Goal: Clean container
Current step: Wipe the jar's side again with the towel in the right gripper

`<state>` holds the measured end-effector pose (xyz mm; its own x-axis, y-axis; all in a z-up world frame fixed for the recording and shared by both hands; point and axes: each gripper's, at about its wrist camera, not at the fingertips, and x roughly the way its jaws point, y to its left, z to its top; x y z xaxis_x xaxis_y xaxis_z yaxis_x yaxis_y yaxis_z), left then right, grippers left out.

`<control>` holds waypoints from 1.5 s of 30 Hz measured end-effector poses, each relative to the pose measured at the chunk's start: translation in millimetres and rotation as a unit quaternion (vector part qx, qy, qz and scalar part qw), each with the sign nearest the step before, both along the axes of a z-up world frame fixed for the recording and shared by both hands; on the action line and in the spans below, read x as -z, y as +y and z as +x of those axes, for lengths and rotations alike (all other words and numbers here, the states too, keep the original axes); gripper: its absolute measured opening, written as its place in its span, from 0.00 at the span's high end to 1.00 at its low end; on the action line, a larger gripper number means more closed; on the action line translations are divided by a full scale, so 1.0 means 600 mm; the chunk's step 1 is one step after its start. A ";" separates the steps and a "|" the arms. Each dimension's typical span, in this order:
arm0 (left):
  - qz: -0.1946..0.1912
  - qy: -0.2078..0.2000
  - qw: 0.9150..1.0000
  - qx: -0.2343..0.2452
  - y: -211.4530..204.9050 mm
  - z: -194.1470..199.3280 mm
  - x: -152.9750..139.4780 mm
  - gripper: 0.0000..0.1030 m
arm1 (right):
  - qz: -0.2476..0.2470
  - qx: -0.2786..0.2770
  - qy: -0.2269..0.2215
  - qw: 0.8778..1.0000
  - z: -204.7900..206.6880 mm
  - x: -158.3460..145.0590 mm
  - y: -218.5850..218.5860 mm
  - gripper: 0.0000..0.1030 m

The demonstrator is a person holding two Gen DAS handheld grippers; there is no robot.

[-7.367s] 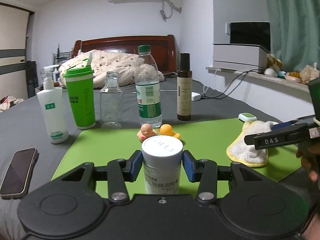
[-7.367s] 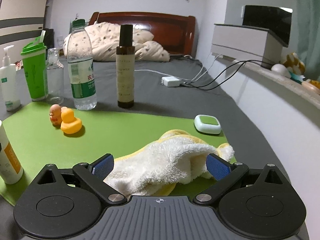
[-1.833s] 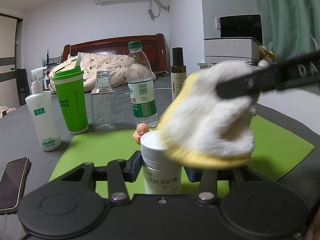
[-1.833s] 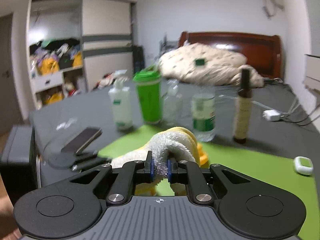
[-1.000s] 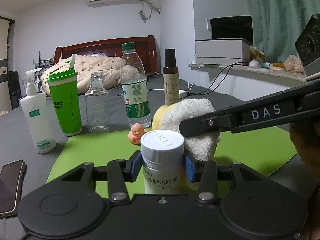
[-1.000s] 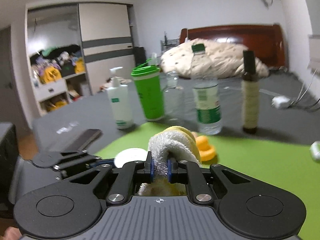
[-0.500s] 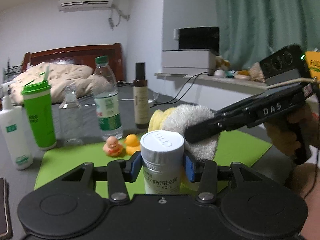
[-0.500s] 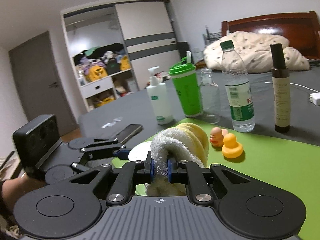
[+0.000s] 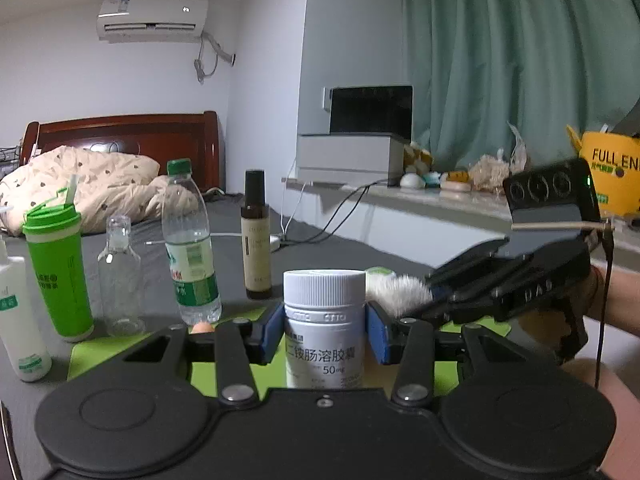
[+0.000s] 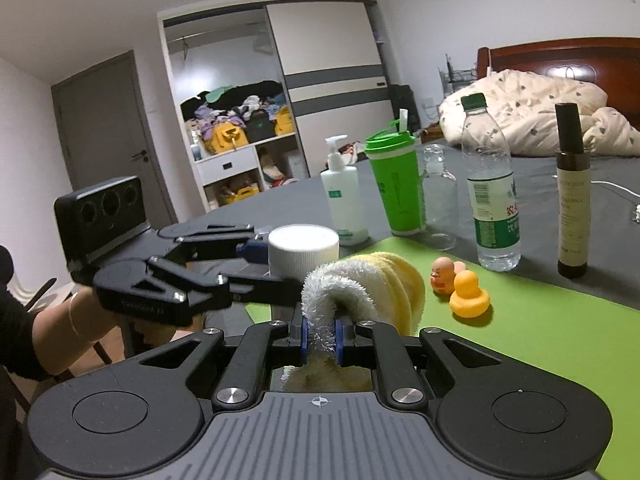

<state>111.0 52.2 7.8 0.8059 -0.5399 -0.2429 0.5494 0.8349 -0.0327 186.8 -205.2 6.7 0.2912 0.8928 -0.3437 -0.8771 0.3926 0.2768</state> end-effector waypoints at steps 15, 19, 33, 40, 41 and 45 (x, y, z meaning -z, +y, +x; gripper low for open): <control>-0.019 -0.011 1.000 -0.012 -0.006 0.002 -0.008 0.58 | -0.029 0.004 -0.010 1.000 -0.019 0.033 0.017 0.88; -0.017 -0.005 1.000 -0.014 -0.006 0.007 0.001 0.58 | -0.017 0.017 -0.002 1.000 -0.020 0.038 0.008 0.88; -0.002 -0.011 1.000 0.028 -0.018 -0.011 0.028 0.58 | 0.047 0.051 -0.011 0.998 -0.011 -0.006 -0.031 0.88; 0.001 -0.013 0.999 0.034 -0.018 -0.017 0.031 0.58 | 0.068 0.051 -0.008 0.996 0.000 -0.019 -0.033 0.88; 0.000 -0.015 0.999 0.037 -0.018 -0.019 0.032 0.58 | 0.071 0.052 -0.003 0.996 0.004 -0.018 -0.034 0.88; -0.005 -0.016 0.999 0.037 -0.018 -0.020 0.033 0.58 | 0.084 0.052 0.018 0.995 0.017 -0.010 -0.037 0.88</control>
<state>99.0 41.3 -12.1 0.7706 -0.6008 -0.2125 0.6109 0.7914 -0.0221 196.8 -227.6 12.5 0.3744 0.9043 -0.2050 -0.8224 0.4260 0.3771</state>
